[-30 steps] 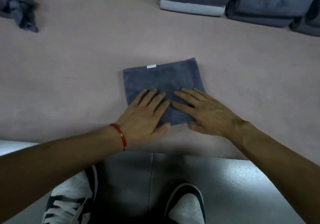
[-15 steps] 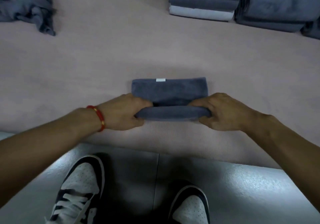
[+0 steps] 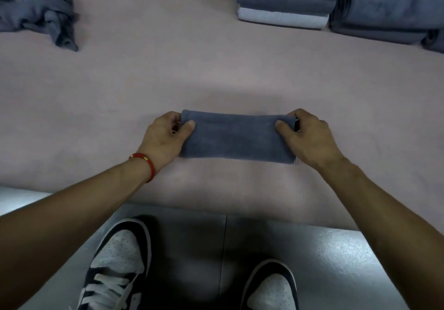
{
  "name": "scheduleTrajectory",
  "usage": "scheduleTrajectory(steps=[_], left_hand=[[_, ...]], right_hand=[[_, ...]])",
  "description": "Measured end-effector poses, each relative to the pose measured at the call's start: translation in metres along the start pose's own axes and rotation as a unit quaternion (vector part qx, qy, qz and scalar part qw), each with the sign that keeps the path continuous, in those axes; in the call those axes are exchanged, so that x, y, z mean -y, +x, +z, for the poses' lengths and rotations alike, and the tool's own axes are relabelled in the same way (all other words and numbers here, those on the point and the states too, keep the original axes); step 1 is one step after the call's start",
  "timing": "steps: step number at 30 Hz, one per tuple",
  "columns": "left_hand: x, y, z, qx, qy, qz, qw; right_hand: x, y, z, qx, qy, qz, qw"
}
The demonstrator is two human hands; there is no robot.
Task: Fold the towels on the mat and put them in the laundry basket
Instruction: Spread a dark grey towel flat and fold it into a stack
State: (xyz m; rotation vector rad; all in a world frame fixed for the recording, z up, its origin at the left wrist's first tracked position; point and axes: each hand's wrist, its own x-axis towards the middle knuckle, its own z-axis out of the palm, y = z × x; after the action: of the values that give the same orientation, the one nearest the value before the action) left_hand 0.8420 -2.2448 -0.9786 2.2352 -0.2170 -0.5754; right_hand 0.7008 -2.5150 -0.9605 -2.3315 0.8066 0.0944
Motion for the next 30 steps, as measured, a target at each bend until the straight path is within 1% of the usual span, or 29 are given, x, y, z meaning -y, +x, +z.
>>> scheduleTrajectory(steps=[3, 5, 7, 8, 10, 12, 15, 17, 18, 20, 21, 22, 23, 24, 25, 26, 27, 30], left_hand=[[-0.004, 0.0, 0.008, -0.034, 0.069, 0.027, 0.997], [-0.003, 0.002, 0.012, -0.048, 0.086, 0.04, 0.994], [-0.001, 0.004, 0.012, -0.058, 0.102, 0.052, 0.992], [0.0, 0.005, 0.011, -0.058, 0.098, 0.053, 0.992], [0.0, 0.007, 0.009, -0.058, 0.087, 0.053, 0.993], [-0.002, 0.01, 0.007, -0.058, 0.071, 0.032, 0.995], [-0.008, 0.018, 0.007, -0.035, 0.072, -0.015, 0.997], [-0.013, 0.023, 0.004, -0.009, 0.081, -0.044, 0.996], [-0.017, 0.026, 0.002, 0.007, 0.082, -0.062, 0.995], [-0.021, 0.032, -0.002, 0.042, 0.082, -0.091, 0.992], [-0.024, 0.034, -0.003, 0.062, 0.084, -0.099, 0.99], [-0.027, 0.036, -0.004, 0.079, 0.088, -0.104, 0.988], [-0.031, 0.038, -0.004, 0.095, 0.094, -0.108, 0.985], [-0.035, 0.038, -0.005, 0.107, 0.103, -0.112, 0.983], [-0.038, 0.038, -0.006, 0.117, 0.11, -0.117, 0.98], [-0.042, 0.038, -0.006, 0.12, 0.114, -0.121, 0.979], [-0.046, 0.038, -0.007, 0.122, 0.113, -0.127, 0.978], [-0.047, 0.035, -0.004, 0.111, 0.102, -0.128, 0.98]], right_hand=[[0.007, -0.004, 0.012, -0.06, -0.083, -0.014, 0.995], [0.015, -0.009, 0.015, -0.102, -0.153, -0.048, 0.982], [0.027, -0.016, 0.02, -0.151, -0.257, -0.111, 0.948], [0.033, -0.019, 0.026, -0.155, -0.292, -0.144, 0.933], [0.039, -0.022, 0.044, -0.096, -0.321, -0.178, 0.925], [0.036, -0.021, 0.062, -0.029, -0.326, -0.162, 0.931], [0.022, -0.014, 0.07, -0.002, -0.313, -0.14, 0.939], [0.021, -0.012, 0.068, -0.002, -0.269, -0.153, 0.951], [0.02, -0.011, 0.066, -0.006, -0.228, -0.156, 0.961], [0.015, -0.008, 0.057, -0.021, -0.102, -0.108, 0.989], [0.01, -0.007, 0.051, -0.049, -0.049, -0.065, 0.996], [0.005, -0.008, 0.045, -0.079, -0.029, -0.013, 0.996], [0.002, -0.011, 0.04, -0.101, -0.05, 0.042, 0.993], [0.002, -0.016, 0.037, -0.113, -0.096, 0.086, 0.985], [0.003, -0.022, 0.037, -0.117, -0.142, 0.112, 0.977], [0.006, -0.027, 0.038, -0.118, -0.16, 0.119, 0.973], [0.01, -0.03, 0.038, -0.115, -0.147, 0.12, 0.975], [0.021, -0.03, 0.031, -0.093, -0.024, 0.149, 0.984]])
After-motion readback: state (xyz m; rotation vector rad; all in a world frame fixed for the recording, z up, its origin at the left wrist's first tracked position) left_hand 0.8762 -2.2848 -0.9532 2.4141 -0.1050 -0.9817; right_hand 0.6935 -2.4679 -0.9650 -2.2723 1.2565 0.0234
